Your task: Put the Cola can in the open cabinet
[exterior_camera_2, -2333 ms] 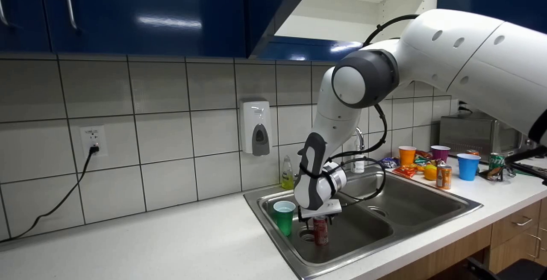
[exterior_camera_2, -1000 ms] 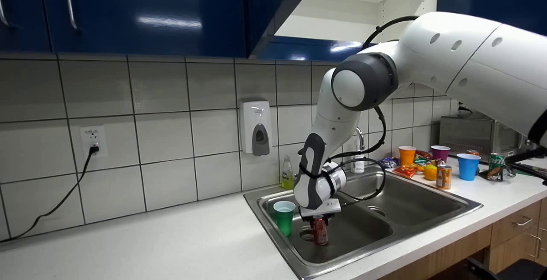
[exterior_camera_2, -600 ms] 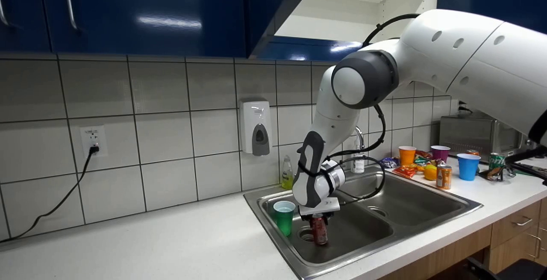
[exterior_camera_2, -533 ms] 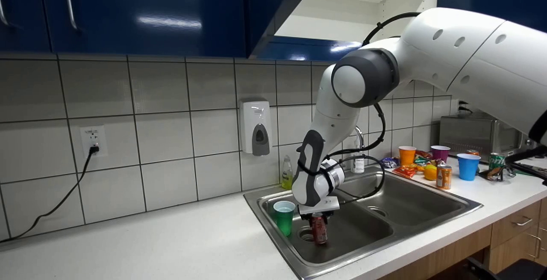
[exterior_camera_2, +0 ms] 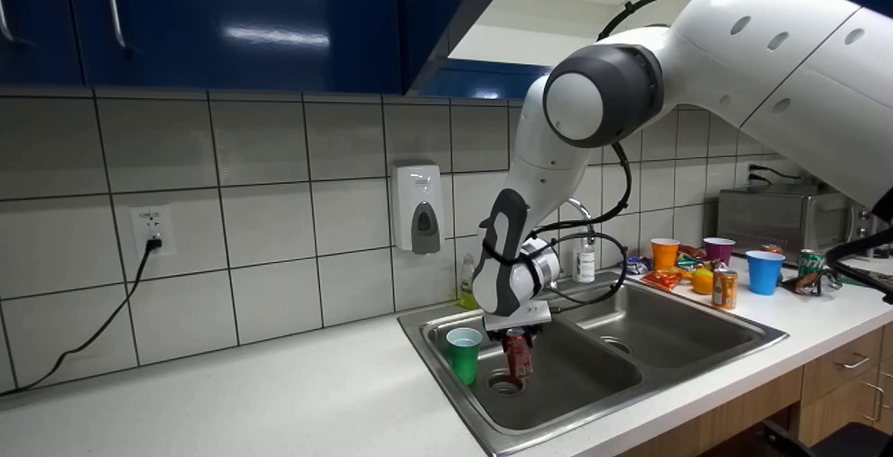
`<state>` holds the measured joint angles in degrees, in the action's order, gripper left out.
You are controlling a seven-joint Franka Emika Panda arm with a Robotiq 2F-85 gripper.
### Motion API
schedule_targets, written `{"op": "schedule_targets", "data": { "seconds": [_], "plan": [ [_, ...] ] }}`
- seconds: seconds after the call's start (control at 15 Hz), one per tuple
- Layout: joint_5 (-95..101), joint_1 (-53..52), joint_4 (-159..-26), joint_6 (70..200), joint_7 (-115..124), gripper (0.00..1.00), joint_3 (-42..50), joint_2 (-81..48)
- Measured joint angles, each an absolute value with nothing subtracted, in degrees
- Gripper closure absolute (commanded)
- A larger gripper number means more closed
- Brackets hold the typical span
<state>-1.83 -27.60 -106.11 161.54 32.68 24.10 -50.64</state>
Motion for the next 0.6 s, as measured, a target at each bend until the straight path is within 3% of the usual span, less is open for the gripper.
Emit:
{"op": "schedule_targets", "data": {
  "seconds": [0.6],
  "plan": [
    [4.2,-29.2,-113.6,153.6,32.5,0.62,23.5,-38.6]
  ]
}}
